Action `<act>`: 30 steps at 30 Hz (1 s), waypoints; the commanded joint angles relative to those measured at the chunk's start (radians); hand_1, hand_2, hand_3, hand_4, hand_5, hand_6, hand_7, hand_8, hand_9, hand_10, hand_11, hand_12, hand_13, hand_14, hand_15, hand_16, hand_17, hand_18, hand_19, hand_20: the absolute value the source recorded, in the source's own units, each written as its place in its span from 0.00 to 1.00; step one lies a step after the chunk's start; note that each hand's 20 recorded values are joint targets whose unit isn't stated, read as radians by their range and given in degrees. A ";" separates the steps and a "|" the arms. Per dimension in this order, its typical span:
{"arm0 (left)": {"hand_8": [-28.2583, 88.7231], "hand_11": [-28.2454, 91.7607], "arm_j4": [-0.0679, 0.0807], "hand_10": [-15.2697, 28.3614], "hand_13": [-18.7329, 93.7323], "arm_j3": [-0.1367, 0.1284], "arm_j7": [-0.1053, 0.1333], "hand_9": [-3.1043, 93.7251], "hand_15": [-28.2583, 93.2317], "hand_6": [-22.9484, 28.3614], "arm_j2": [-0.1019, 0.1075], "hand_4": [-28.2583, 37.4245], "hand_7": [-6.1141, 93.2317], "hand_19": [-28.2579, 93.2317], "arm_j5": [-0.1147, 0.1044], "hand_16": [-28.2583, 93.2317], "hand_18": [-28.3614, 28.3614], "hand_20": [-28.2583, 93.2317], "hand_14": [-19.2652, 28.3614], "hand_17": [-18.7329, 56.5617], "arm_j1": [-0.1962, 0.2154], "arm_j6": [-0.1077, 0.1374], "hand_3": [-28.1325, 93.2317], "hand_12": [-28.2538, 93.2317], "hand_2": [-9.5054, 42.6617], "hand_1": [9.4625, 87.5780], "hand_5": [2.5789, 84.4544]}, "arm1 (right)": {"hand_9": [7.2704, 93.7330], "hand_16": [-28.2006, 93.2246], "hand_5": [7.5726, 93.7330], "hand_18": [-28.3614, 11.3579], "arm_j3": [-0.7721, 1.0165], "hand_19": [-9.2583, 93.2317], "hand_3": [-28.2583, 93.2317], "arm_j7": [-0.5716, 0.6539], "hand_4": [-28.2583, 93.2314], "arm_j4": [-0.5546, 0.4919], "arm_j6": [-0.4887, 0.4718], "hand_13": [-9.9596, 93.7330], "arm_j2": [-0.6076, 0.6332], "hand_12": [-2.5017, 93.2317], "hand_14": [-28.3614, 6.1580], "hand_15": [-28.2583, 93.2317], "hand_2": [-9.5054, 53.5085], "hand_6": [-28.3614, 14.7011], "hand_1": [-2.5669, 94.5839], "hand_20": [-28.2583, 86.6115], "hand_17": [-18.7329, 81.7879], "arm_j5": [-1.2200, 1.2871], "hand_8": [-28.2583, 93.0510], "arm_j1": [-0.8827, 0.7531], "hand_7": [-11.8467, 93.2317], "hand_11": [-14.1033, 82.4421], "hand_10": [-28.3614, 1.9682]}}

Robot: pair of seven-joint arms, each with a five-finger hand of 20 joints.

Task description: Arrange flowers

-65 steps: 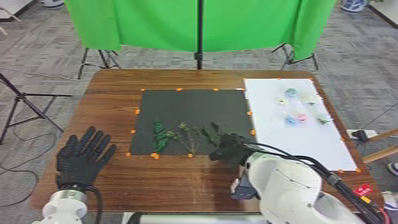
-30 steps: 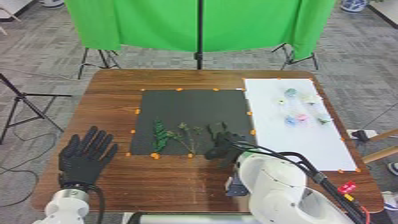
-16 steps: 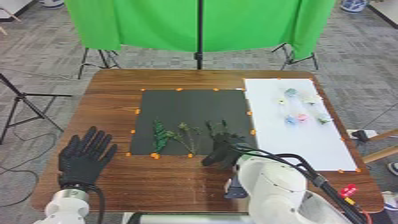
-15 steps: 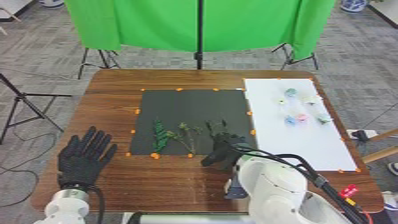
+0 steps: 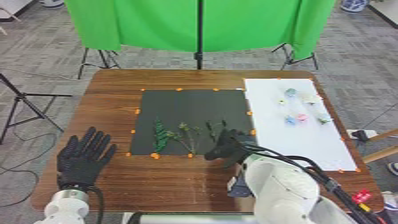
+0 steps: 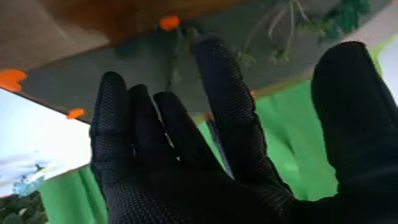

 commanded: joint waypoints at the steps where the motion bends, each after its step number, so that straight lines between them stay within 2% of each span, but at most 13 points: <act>1: 0.14 0.45 0.015 0.68 0.41 0.009 -0.006 0.40 0.55 0.58 0.001 0.00 0.25 0.48 -0.008 0.17 0.71 0.34 0.68 0.19 0.021 0.012 0.85 0.31 0.49 0.23 0.49 | 0.32 0.29 0.57 0.00 0.117 0.64 0.82 -0.066 0.09 0.008 0.090 0.26 0.035 0.20 0.00 0.54 0.05 0.44 0.30 0.49 0.26 -0.010 0.17 0.000 0.36 0.21 0.00; 5: 0.14 0.45 0.013 0.68 0.41 0.006 -0.006 0.41 0.55 0.58 0.005 0.00 0.25 0.48 -0.003 0.17 0.71 0.34 0.68 0.19 0.019 0.002 0.85 0.31 0.49 0.23 0.49 | 0.31 0.28 0.48 0.00 0.217 0.66 0.84 -0.078 0.08 0.046 0.109 0.24 0.073 0.21 0.00 0.56 0.08 0.38 0.30 0.47 0.26 0.027 0.17 0.018 0.31 0.22 0.00; 7: 0.14 0.45 0.011 0.68 0.41 0.005 -0.006 0.41 0.55 0.58 0.007 0.00 0.25 0.48 0.002 0.17 0.71 0.34 0.68 0.19 0.020 0.000 0.85 0.31 0.49 0.23 0.49 | 0.32 0.28 0.46 0.00 0.287 0.67 0.85 -0.174 0.08 0.083 0.097 0.25 0.093 0.22 0.00 0.56 0.08 0.38 0.31 0.46 0.26 0.057 0.18 0.007 0.29 0.23 0.00; 8: 0.14 0.45 0.012 0.68 0.41 0.006 -0.006 0.41 0.55 0.58 0.007 0.00 0.25 0.48 0.003 0.17 0.71 0.34 0.68 0.19 0.017 -0.002 0.85 0.31 0.49 0.23 0.49 | 0.32 0.28 0.45 0.00 0.307 0.66 0.85 -0.184 0.08 0.099 0.092 0.25 0.099 0.22 0.00 0.56 0.08 0.38 0.31 0.45 0.26 0.063 0.18 0.010 0.28 0.23 0.00; 13: 0.14 0.44 0.016 0.68 0.41 0.014 -0.010 0.41 0.55 0.58 0.004 0.00 0.25 0.48 0.010 0.17 0.71 0.34 0.68 0.19 0.009 -0.022 0.85 0.31 0.48 0.23 0.49 | 0.31 0.28 0.39 0.07 0.340 0.64 0.87 -0.261 0.07 0.195 0.125 0.27 0.133 0.22 0.07 0.53 0.08 0.41 0.33 0.42 0.26 0.000 0.18 0.024 0.26 0.23 0.01; 16: 0.14 0.44 0.017 0.68 0.41 0.017 -0.015 0.41 0.54 0.58 0.003 0.00 0.25 0.48 0.021 0.17 0.71 0.34 0.68 0.19 0.005 -0.028 0.85 0.31 0.48 0.23 0.48 | 0.32 0.29 0.38 0.10 0.300 0.64 0.88 -0.257 0.07 0.272 0.141 0.30 0.134 0.22 0.13 0.52 0.06 0.45 0.36 0.42 0.28 -0.037 0.17 0.070 0.26 0.24 0.08; 17: 0.14 0.44 0.018 0.68 0.41 0.019 -0.015 0.41 0.54 0.57 0.004 0.00 0.25 0.48 0.031 0.17 0.71 0.34 0.68 0.19 0.000 -0.026 0.85 0.31 0.48 0.23 0.48 | 0.32 0.30 0.39 0.10 0.297 0.64 0.89 -0.251 0.07 0.289 0.133 0.31 0.133 0.22 0.14 0.52 0.06 0.46 0.37 0.42 0.28 -0.059 0.17 0.074 0.27 0.24 0.10; 19: 0.14 0.44 0.016 0.68 0.41 0.019 -0.018 0.41 0.54 0.57 0.004 0.00 0.25 0.48 0.070 0.17 0.71 0.34 0.68 0.19 -0.001 -0.024 0.85 0.31 0.48 0.23 0.48 | 0.33 0.30 0.39 0.11 0.301 0.64 0.90 -0.238 0.06 0.310 0.122 0.31 0.134 0.21 0.16 0.52 0.06 0.46 0.39 0.42 0.29 -0.088 0.16 0.070 0.28 0.24 0.11; 22: 0.14 0.44 0.012 0.68 0.41 0.016 -0.019 0.41 0.54 0.57 0.006 0.00 0.25 0.48 0.096 0.17 0.71 0.34 0.68 0.19 -0.005 -0.034 0.85 0.31 0.48 0.23 0.48 | 0.33 0.30 0.39 0.11 0.306 0.65 0.90 -0.202 0.05 0.330 0.122 0.32 0.135 0.21 0.17 0.52 0.06 0.47 0.41 0.43 0.29 -0.103 0.16 0.067 0.29 0.25 0.12; 27: 0.14 0.44 0.010 0.68 0.41 0.009 -0.018 0.40 0.54 0.57 -0.003 0.00 0.25 0.48 0.098 0.18 0.71 0.34 0.68 0.19 -0.005 -0.029 0.85 0.31 0.48 0.23 0.48 | 0.34 0.31 0.40 0.11 0.305 0.67 0.91 -0.170 0.04 0.365 0.129 0.36 0.128 0.21 0.21 0.55 0.06 0.47 0.44 0.43 0.31 -0.085 0.16 0.062 0.30 0.26 0.13; 28: 0.14 0.44 0.010 0.68 0.41 0.010 -0.018 0.40 0.54 0.57 -0.005 0.00 0.25 0.48 0.097 0.18 0.71 0.34 0.68 0.19 -0.007 -0.023 0.85 0.31 0.48 0.23 0.48 | 0.34 0.31 0.40 0.11 0.298 0.68 0.91 -0.164 0.04 0.374 0.118 0.37 0.124 0.21 0.22 0.56 0.06 0.47 0.44 0.44 0.32 -0.086 0.16 0.066 0.30 0.26 0.13; 30: 0.14 0.44 0.012 0.68 0.41 0.009 -0.019 0.40 0.54 0.57 -0.010 0.00 0.25 0.48 0.090 0.18 0.71 0.34 0.68 0.19 -0.005 -0.028 0.85 0.31 0.48 0.23 0.48 | 0.34 0.31 0.40 0.10 0.285 0.69 0.91 -0.160 0.04 0.391 0.111 0.39 0.119 0.21 0.22 0.58 0.06 0.47 0.44 0.44 0.32 -0.108 0.16 0.069 0.30 0.26 0.13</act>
